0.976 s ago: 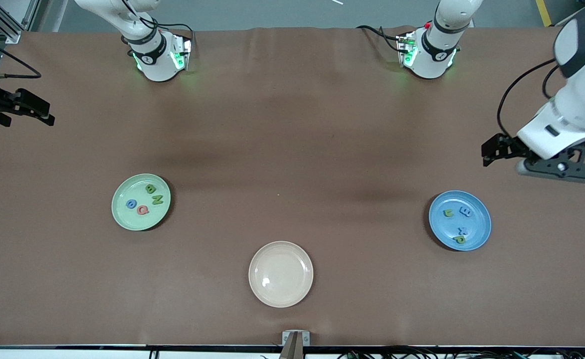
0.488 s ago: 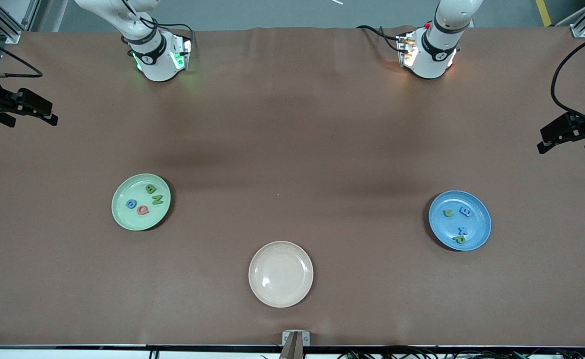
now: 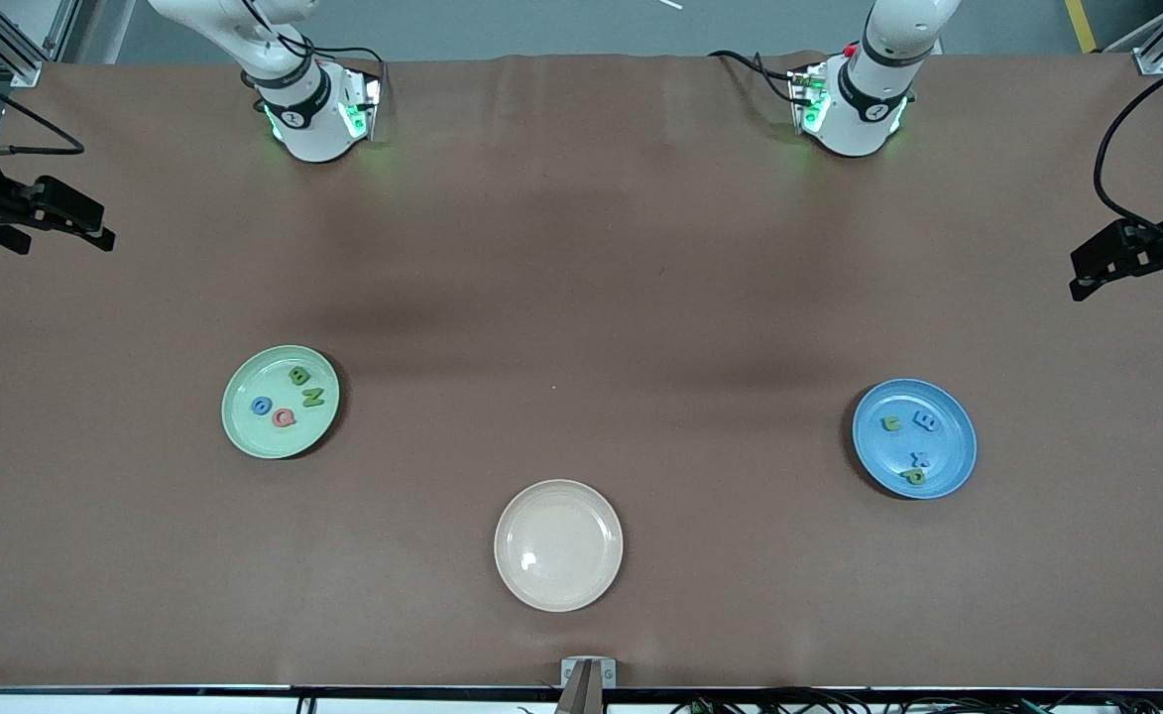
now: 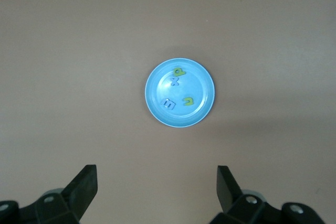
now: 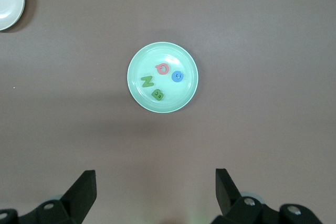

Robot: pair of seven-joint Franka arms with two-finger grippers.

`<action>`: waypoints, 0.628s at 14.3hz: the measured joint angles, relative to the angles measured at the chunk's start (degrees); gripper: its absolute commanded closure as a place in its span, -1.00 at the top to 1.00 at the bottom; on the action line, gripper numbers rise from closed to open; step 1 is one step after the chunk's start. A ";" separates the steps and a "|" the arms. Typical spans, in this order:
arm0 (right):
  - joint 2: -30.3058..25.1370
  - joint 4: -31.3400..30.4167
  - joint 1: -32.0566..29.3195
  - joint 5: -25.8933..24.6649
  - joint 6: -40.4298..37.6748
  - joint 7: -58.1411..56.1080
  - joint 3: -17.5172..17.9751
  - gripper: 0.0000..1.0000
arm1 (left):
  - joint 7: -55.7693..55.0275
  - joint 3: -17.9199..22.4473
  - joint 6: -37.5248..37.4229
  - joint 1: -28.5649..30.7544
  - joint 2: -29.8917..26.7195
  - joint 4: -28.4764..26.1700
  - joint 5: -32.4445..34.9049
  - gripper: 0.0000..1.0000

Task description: Sort upper and lower case letters into plates

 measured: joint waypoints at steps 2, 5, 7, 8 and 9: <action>0.00 0.00 0.00 0.00 0.06 0.00 0.00 1.00 | 0.01 -0.05 -0.04 -0.02 0.00 0.06 -0.27 1.00; 0.00 0.00 0.00 -0.13 0.28 0.00 -0.02 1.00 | 0.01 -0.08 -0.06 -0.04 0.00 0.09 -0.36 1.00; 0.00 0.00 0.00 -0.39 0.39 -0.01 -0.03 1.00 | 0.01 -0.07 -0.07 -0.40 0.04 0.10 -0.39 1.00; 0.00 -0.01 0.00 -0.56 0.39 -0.02 -0.03 1.00 | 0.01 0.25 -0.07 -1.37 0.09 0.11 -0.41 1.00; 0.00 -0.01 0.00 -0.82 0.39 -0.02 -0.03 1.00 | -0.01 1.46 -0.07 -3.48 0.10 0.11 -0.41 1.00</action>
